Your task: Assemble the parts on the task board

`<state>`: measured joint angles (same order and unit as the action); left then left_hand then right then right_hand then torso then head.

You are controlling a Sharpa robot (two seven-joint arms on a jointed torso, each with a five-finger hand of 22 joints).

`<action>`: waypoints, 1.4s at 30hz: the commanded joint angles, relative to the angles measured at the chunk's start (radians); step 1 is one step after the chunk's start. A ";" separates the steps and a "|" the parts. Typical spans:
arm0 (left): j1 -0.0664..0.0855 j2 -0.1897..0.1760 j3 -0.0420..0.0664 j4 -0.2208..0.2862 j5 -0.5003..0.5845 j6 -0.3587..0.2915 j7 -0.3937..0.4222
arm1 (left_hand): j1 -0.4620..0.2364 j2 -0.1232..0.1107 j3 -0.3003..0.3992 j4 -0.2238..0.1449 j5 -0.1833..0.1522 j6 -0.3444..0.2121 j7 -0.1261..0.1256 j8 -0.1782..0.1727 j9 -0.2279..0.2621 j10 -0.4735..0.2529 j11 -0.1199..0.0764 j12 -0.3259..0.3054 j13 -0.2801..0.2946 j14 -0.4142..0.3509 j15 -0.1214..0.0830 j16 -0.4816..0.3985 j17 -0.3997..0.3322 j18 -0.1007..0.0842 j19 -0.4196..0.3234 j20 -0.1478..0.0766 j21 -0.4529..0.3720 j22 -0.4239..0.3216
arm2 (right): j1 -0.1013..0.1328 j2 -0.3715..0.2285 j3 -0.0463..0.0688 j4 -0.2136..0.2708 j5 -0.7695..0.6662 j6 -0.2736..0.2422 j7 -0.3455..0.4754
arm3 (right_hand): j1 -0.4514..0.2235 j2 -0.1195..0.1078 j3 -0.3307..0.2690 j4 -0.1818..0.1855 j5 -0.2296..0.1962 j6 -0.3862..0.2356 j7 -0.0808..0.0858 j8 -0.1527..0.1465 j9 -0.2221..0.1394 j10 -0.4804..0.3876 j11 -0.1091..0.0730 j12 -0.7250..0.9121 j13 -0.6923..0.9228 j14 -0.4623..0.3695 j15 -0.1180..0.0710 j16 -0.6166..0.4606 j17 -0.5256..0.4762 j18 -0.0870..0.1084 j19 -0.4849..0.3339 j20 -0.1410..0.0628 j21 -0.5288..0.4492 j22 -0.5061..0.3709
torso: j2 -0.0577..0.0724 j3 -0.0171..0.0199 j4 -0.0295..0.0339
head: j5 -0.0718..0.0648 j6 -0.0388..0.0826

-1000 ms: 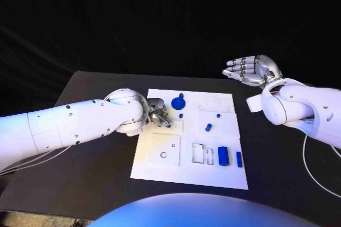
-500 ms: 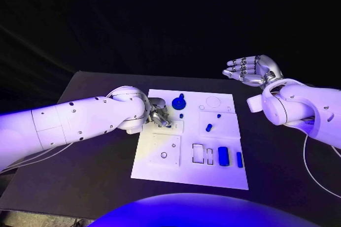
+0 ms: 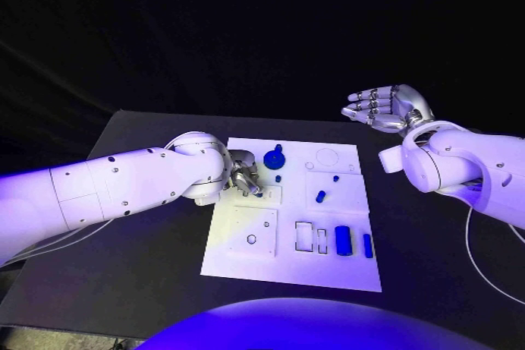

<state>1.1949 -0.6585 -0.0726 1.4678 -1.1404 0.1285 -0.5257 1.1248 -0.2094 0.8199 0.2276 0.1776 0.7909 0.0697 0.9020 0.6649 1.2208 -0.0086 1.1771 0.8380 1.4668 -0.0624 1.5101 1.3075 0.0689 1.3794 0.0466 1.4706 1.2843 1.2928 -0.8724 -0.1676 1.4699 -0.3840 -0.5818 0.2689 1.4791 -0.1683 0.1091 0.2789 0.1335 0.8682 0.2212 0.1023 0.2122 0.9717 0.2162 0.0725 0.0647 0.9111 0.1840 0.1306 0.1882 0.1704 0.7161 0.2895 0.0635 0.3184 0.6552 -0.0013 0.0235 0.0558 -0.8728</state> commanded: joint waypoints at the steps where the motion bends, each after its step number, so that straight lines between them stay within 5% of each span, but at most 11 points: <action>1: -0.004 0.008 -0.003 0.001 0.015 0.023 -0.001 | -0.003 0.011 0.194 -0.196 0.004 0.005 -0.004 -0.004 0.001 0.010 -0.002 -0.001 0.001 0.072 -0.006 0.004 0.146 -0.007 0.004 -0.002 0.001 0.002 | 0.000 0.002 0.000 0.000 -0.004 0.011 0.007 | -0.005 0.001 -0.005 0.001 0.000 0.005 0.053 -0.006 -0.001 0.005 0.000 -0.005 -0.001 0.007 -0.001 -0.006 -0.001 0.003 -0.002 0.000 0.001 -0.002 | 0.000 0.0000 0.0017 | 0.000 0.000; 22: -0.004 0.022 -0.003 -0.016 0.024 0.032 -0.001 | -0.072 0.023 0.105 -0.157 -0.015 0.016 -0.021 -0.011 0.012 0.033 -0.013 0.006 0.014 0.072 -0.014 0.004 0.147 -0.007 0.004 -0.008 -0.004 0.001 | -0.001 0.003 0.000 -0.002 -0.004 0.014 0.006 | -0.005 0.001 -0.007 0.001 0.000 0.005 0.053 -0.006 -0.001 0.005 0.000 -0.005 -0.001 0.008 -0.001 -0.007 -0.002 0.004 -0.001 0.000 0.001 -0.003 | 0.001 -0.0015 0.0011 | -0.003 0.000; 37: -0.004 0.025 -0.003 -0.027 0.024 0.038 -0.001 | -0.131 0.010 0.021 -0.093 -0.016 0.036 -0.027 -0.028 0.009 0.033 -0.017 0.010 0.022 0.073 -0.018 0.003 0.147 -0.007 0.005 -0.012 -0.008 -0.001 | -0.001 0.003 0.000 -0.002 -0.004 0.017 0.005 | -0.006 0.000 -0.009 0.002 0.000 0.005 0.053 -0.007 -0.001 0.005 0.000 -0.006 -0.001 0.008 -0.001 -0.008 -0.003 0.004 0.000 0.000 0.001 -0.005 | 0.000 -0.0011 0.0015 | -0.004 0.000; 42: -0.004 0.025 -0.004 -0.028 0.026 0.036 -0.001 | -0.164 0.011 -0.036 -0.043 -0.017 0.046 -0.025 -0.036 0.008 0.030 -0.015 0.010 0.022 0.073 -0.017 0.003 0.147 -0.007 0.005 -0.012 -0.009 -0.001 | -0.001 0.003 0.000 -0.003 -0.004 0.018 0.004 | -0.007 -0.001 -0.011 0.004 0.000 0.005 0.053 -0.007 -0.002 0.005 0.001 -0.006 -0.001 0.008 -0.001 -0.009 -0.004 0.004 0.000 0.000 0.001 -0.007 | 0.000 -0.0013 0.0009 | -0.005 0.000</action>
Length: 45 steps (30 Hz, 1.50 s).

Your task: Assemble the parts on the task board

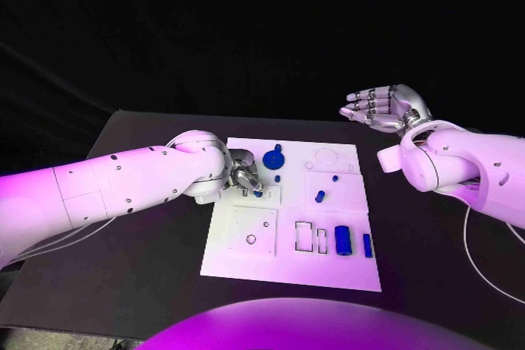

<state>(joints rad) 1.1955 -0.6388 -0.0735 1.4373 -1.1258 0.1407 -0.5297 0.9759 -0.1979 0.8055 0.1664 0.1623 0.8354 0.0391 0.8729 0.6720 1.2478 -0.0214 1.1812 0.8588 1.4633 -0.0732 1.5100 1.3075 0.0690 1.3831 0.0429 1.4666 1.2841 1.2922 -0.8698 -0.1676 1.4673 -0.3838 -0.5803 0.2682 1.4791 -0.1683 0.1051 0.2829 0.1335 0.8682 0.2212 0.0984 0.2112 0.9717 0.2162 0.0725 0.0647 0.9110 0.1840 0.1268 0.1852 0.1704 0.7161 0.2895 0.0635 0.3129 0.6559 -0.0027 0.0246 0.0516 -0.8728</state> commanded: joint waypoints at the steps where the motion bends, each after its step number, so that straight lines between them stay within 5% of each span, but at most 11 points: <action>1: -0.004 0.005 -0.003 0.002 0.012 0.024 0.003 | -0.018 0.000 -0.028 0.024 -0.002 0.003 0.006 -0.008 0.001 0.004 -0.002 0.007 0.003 0.076 -0.006 0.003 0.147 -0.007 0.002 -0.008 -0.005 -0.001 | -0.001 0.001 0.000 0.000 -0.004 0.016 0.005 | -0.007 -0.001 -0.007 0.000 0.000 0.005 0.053 -0.003 -0.001 0.005 0.001 -0.006 -0.001 0.008 -0.001 -0.006 -0.001 0.004 0.000 0.000 0.001 -0.002 | 0.000 0.0001 -0.0002 | 0.000 0.000; 9: -0.005 0.006 -0.003 -0.001 0.012 0.021 0.004 | -0.038 -0.007 -0.137 0.086 -0.006 0.012 0.007 -0.017 0.004 0.004 -0.001 0.010 0.007 0.076 -0.004 0.003 0.148 -0.007 0.003 -0.007 -0.007 0.000 | -0.001 0.001 0.000 0.000 -0.004 0.017 0.004 | -0.008 -0.001 -0.008 0.000 0.000 0.005 0.053 -0.003 -0.001 0.005 0.001 -0.006 -0.001 0.008 -0.001 -0.006 -0.002 0.004 -0.002 0.000 0.001 -0.003 | 0.000 0.0002 0.0002 | -0.001 0.000; 26: -0.005 -0.008 0.000 0.005 0.013 0.004 0.006 | -0.032 -0.004 -0.242 0.124 -0.009 0.017 0.008 -0.026 0.007 0.003 0.000 0.010 0.010 0.076 -0.004 0.003 0.148 -0.007 0.004 -0.007 -0.008 0.000 | -0.001 -0.001 0.000 0.001 -0.004 0.017 0.003 | -0.014 -0.001 -0.018 0.004 0.000 0.007 0.053 -0.004 -0.002 0.005 0.001 -0.006 -0.001 0.008 0.000 -0.012 -0.006 0.002 -0.014 0.000 -0.002 -0.015 | 0.000 -0.0005 -0.0005 | -0.003 0.000; 37: 0.002 -0.046 0.055 0.047 0.065 -0.021 0.008 | -0.039 -0.001 -0.274 0.125 -0.008 0.010 0.009 -0.029 0.009 -0.008 0.000 0.000 -0.009 0.076 -0.004 0.002 0.147 -0.005 -0.002 -0.007 -0.013 -0.009 | -0.003 -0.002 0.000 -0.001 -0.004 0.015 0.005 | -0.017 -0.002 -0.022 0.005 0.001 0.007 0.053 -0.005 -0.003 0.005 0.001 -0.006 -0.001 0.008 0.001 -0.014 -0.008 0.002 -0.017 0.000 -0.002 -0.019 | -0.002 -0.0003 -0.0011 | -0.008 0.000; 41: 0.031 -0.064 0.079 0.060 0.089 -0.021 0.008 | -0.038 0.003 -0.293 0.125 -0.006 -0.004 0.013 -0.035 0.010 -0.027 0.004 -0.015 -0.033 0.075 -0.001 0.001 0.146 -0.002 -0.010 -0.006 -0.018 -0.021 | -0.004 -0.001 0.000 -0.005 -0.004 0.015 0.005 | -0.021 -0.002 -0.029 0.007 0.001 0.008 0.054 -0.006 -0.004 0.005 0.001 -0.006 -0.001 0.009 0.001 -0.016 -0.010 0.001 -0.018 0.000 -0.002 -0.023 | -0.002 0.0002 0.0000 | -0.008 0.003; 45: 0.062 -0.071 0.087 0.046 0.094 0.000 0.006 | -0.028 0.007 -0.312 0.124 -0.004 -0.029 0.023 -0.051 0.005 -0.055 0.013 -0.035 -0.064 0.070 0.006 -0.006 0.132 0.003 -0.028 -0.003 -0.030 -0.047 | -0.005 -0.001 0.000 -0.007 -0.004 0.015 0.005 | -0.021 -0.002 -0.029 0.007 0.001 0.008 0.054 -0.006 -0.004 0.005 0.001 -0.006 -0.001 0.009 0.001 -0.016 -0.010 0.001 -0.018 0.000 -0.002 -0.023 | -0.002 0.0006 0.0008 | -0.006 0.007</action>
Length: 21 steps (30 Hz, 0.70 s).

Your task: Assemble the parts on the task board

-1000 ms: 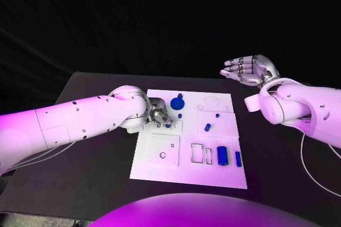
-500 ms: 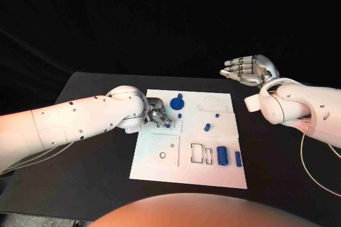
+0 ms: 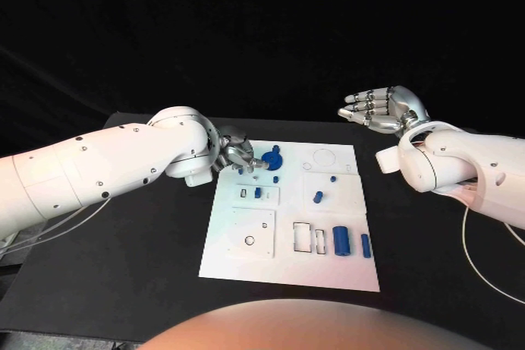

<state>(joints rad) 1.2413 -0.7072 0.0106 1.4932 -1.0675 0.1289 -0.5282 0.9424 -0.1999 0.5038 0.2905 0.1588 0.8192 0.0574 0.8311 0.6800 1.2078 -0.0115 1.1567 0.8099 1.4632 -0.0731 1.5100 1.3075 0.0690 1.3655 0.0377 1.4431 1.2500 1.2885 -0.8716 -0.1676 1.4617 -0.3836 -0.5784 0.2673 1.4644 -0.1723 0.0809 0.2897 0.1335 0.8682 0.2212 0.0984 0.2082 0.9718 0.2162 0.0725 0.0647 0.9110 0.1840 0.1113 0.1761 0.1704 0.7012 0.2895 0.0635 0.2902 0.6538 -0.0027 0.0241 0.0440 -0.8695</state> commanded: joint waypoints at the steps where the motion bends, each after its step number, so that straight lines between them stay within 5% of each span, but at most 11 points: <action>1: 0.023 -0.002 0.005 -0.019 0.034 0.022 0.003 | 0.016 0.012 -0.019 -0.001 0.001 -0.021 0.010 -0.016 -0.005 -0.030 0.008 -0.020 -0.031 0.067 0.011 -0.011 0.124 0.006 -0.022 0.006 -0.015 -0.028 | -0.001 0.001 0.000 -0.002 -0.004 0.013 0.006 | -0.006 0.002 -0.004 0.000 0.001 0.008 0.054 -0.006 -0.001 0.005 0.001 -0.006 -0.001 0.009 0.001 -0.001 -0.001 0.001 -0.003 0.000 -0.002 -0.001 | -0.001 0.0008 0.0015 | 0.002 0.005; 10: 0.046 0.047 0.006 -0.155 0.014 0.077 0.009 | 0.086 0.030 -0.067 0.000 0.005 -0.094 0.060 -0.134 -0.081 -0.116 0.052 -0.070 -0.120 0.049 0.050 -0.029 0.092 0.017 -0.060 0.039 -0.044 -0.079 | -0.002 0.002 0.000 -0.007 -0.004 0.014 0.006 | -0.008 0.002 -0.008 0.000 0.001 0.008 0.054 -0.006 -0.001 0.005 0.001 -0.006 -0.001 0.010 0.001 -0.002 -0.002 0.001 0.002 0.000 -0.001 -0.001 | 0.003 -0.0017 0.0022 | 0.003 0.016; 21: 0.048 0.106 -0.003 -0.278 -0.061 0.125 0.013 | 0.113 0.017 -0.092 0.000 0.004 -0.074 0.062 -0.144 -0.099 -0.127 0.056 -0.071 -0.130 0.047 0.055 -0.029 0.090 0.018 -0.061 0.047 -0.045 -0.078 | -0.002 0.001 0.000 -0.009 -0.004 0.013 0.006 | -0.008 0.004 -0.009 0.000 0.002 0.009 0.053 -0.006 -0.002 0.006 0.001 -0.005 -0.001 0.012 0.000 -0.002 -0.003 0.002 0.011 0.000 0.001 0.000 | 0.006 -0.0010 0.0000 | 0.009 0.013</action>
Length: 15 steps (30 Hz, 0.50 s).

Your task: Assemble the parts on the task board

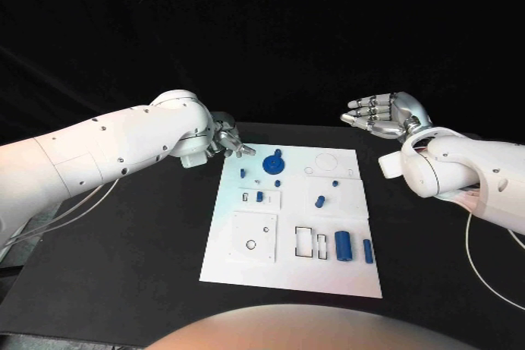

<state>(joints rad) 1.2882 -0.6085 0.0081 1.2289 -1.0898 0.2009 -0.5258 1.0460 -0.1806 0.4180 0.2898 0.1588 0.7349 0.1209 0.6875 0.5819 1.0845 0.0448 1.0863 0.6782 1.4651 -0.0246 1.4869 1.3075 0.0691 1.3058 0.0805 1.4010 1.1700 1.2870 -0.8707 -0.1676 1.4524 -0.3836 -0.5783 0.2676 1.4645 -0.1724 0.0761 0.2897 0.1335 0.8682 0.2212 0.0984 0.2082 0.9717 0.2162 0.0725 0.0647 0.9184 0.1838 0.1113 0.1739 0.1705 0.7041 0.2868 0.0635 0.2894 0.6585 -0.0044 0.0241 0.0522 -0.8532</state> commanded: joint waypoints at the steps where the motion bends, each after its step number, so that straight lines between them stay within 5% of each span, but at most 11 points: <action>1: 0.001 0.010 -0.002 -0.020 -0.040 0.057 0.010 | 0.010 -0.001 -0.007 0.001 0.004 0.012 -0.002 0.001 -0.002 -0.003 0.000 0.000 0.002 0.045 0.006 -0.006 0.090 0.017 -0.001 0.004 -0.002 0.002 | 0.000 0.000 0.000 0.000 -0.004 0.013 0.006 | -0.008 0.004 -0.004 0.000 0.002 0.009 0.053 -0.006 -0.002 0.006 0.001 -0.005 -0.001 0.005 0.001 -0.002 -0.001 0.002 0.008 0.003 0.001 0.001 | 0.001 0.0006 0.0007 | 0.001 -0.004; 15: -0.004 0.046 -0.022 -0.094 -0.006 0.101 0.005 | 0.011 0.016 -0.024 0.002 0.005 0.050 -0.013 0.024 0.000 0.009 -0.010 0.014 0.016 0.049 -0.001 -0.001 0.099 0.014 0.013 0.001 0.007 0.023 | 0.000 0.003 0.000 -0.004 -0.004 0.011 0.004 | -0.007 0.006 -0.005 -0.001 0.002 0.011 0.053 -0.006 -0.002 0.008 0.000 -0.005 -0.001 0.007 0.000 -0.003 -0.002 0.003 0.011 0.003 0.002 -0.001 | -0.001 0.0013 -0.0003 | 0.004 -0.013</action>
<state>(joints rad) 1.2846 -0.5666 -0.0136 1.1380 -1.1113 0.2630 -0.5265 1.0553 -0.1714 0.3996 0.2915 0.1588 0.7795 0.1086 0.7083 0.5804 1.0907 0.0387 1.0965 0.6906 1.4650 -0.0247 1.4869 1.3075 0.0691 1.3103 0.0843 1.4010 1.1885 1.2870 -0.8693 -0.1676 1.4492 -0.3836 -0.5785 0.2675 1.4645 -0.1724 0.0762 0.2897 0.1335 0.8720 0.2250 0.0984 0.2074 0.9718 0.2162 0.0725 0.0647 0.9184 0.1838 0.1113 0.1729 0.1706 0.7076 0.2910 0.0635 0.2893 0.6587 -0.0043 0.0242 0.0574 -0.8652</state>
